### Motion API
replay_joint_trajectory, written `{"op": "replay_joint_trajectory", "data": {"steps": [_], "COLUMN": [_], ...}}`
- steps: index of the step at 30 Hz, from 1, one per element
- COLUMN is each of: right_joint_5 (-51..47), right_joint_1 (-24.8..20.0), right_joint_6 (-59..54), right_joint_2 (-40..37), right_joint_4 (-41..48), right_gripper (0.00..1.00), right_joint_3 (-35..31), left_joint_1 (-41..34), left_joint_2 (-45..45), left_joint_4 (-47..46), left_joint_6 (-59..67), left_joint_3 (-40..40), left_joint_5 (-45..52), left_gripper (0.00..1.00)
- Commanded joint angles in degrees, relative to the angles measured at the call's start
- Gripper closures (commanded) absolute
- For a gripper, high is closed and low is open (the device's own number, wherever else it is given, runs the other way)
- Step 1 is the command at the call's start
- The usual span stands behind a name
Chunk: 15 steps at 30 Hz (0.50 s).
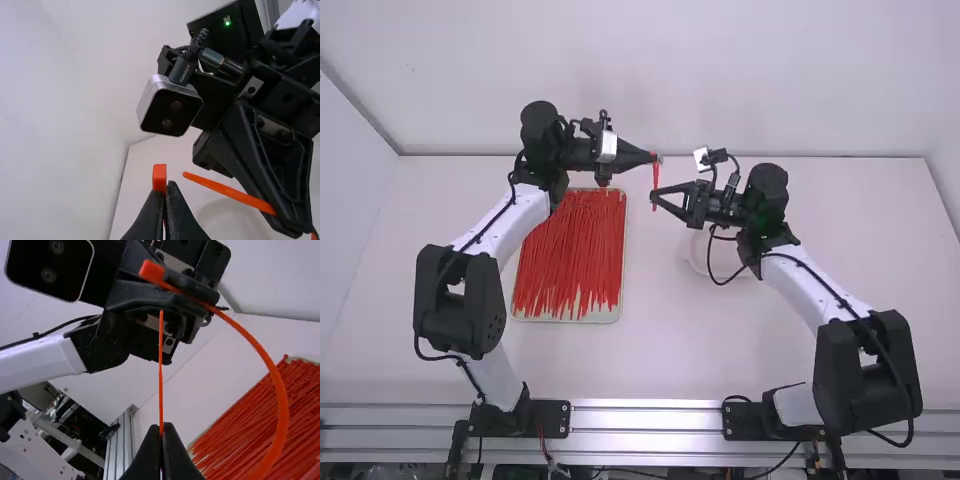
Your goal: Fasten the cable tie
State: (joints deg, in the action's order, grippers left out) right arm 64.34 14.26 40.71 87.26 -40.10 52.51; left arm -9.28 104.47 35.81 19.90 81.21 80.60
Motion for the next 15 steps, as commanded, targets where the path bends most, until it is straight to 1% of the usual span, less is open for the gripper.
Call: {"op": "replay_joint_trajectory", "data": {"steps": [1,8,15], "right_joint_5": [0.3,1.4,1.4], "right_joint_1": [0.2,0.2,0.5], "right_joint_6": [0.7,1.6,2.6], "right_joint_2": [0.5,0.4,0.4], "right_joint_4": [-1.1,-3.4,-3.0], "right_gripper": [1.00,1.00,1.00], "right_joint_3": [-0.1,-0.1,-0.1], "left_joint_1": [0.2,0.2,0.0], "left_joint_2": [0.1,0.2,0.2], "left_joint_4": [0.2,0.2,0.2], "left_joint_6": [1.6,1.6,1.6], "left_joint_3": [-0.3,-0.3,-0.3], "left_joint_5": [1.0,1.0,1.0], "left_gripper": [0.98,0.98,0.98]}}
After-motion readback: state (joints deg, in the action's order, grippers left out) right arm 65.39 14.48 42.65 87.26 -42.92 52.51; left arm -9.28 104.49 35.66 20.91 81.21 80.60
